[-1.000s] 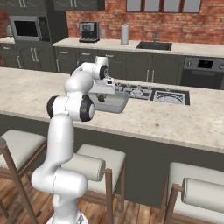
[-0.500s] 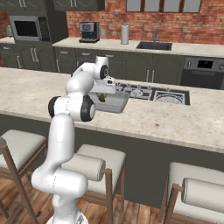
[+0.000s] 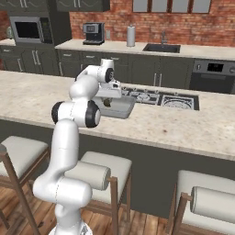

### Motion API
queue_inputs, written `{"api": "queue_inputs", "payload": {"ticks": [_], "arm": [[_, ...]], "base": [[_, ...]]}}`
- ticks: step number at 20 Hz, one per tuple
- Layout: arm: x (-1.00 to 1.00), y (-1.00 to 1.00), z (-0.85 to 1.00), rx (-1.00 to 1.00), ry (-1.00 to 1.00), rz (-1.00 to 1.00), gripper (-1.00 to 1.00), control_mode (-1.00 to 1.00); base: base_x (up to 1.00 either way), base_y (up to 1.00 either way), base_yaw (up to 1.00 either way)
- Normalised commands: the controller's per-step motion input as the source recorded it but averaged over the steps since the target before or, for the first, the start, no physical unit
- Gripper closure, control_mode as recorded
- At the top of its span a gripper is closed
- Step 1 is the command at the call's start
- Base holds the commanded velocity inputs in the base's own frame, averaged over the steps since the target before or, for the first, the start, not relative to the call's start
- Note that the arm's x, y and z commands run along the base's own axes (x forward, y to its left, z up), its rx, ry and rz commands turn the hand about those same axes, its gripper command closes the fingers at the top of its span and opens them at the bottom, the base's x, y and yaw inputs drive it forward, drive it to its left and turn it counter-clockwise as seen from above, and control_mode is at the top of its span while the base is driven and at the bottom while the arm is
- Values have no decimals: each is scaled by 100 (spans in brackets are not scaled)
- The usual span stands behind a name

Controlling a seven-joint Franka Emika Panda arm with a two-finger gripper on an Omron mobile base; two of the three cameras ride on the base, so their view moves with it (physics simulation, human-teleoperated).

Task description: Pick up both kiwis from the fridge and place them inside the tupperware on the counter.

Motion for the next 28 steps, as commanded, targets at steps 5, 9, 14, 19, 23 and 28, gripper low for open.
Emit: {"api": "queue_inputs", "payload": {"ticks": [5, 9, 14, 19, 23, 28], "arm": [[0, 0, -26, 0, 0, 0, -100, -100], [-4, 0, -31, 0, 0, 0, -100, -100], [-31, 0, -20, 4, 0, 0, -100, -100], [-45, 0, 1, 7, -3, -1, -100, -100], [-42, 0, 42, 0, -3, -17, -100, -100], [-42, 0, 52, 0, 0, -21, -100, -100]], "base": [[0, 0, 0], [0, 0, 0], [0, 0, 0], [0, 0, 0], [0, 0, 0], [0, 0, 0]]}}
